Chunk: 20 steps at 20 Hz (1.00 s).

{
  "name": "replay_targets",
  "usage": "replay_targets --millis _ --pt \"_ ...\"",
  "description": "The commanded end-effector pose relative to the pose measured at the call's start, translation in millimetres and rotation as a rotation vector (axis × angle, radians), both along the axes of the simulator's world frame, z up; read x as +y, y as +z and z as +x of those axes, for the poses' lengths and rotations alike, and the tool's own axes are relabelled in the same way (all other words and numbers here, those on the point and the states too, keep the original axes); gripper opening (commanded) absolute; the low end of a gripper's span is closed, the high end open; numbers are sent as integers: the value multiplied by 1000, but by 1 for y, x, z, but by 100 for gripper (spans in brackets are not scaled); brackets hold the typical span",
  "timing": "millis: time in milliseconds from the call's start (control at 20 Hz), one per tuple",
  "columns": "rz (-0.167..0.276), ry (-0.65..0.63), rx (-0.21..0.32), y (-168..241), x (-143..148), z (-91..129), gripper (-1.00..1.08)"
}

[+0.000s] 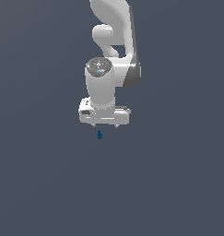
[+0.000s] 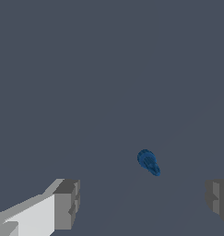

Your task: Pick up the object and move it to a goal position.

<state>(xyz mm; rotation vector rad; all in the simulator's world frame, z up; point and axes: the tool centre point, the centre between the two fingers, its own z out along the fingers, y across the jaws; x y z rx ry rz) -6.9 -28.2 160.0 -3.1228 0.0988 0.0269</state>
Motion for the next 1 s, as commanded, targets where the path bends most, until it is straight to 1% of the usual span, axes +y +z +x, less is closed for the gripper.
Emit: replay_targets --millis 0,150,450,750,950 --pt "0 0 0 0 0 0 100" --pt "-2 -7 0 3 -4 0 100" --pt "-12 -42 -2 16 -25 -1 100" --pt "-12 -41 -2 16 -24 -1 100" --pt "-12 -62 -2 13 -25 -2 100"
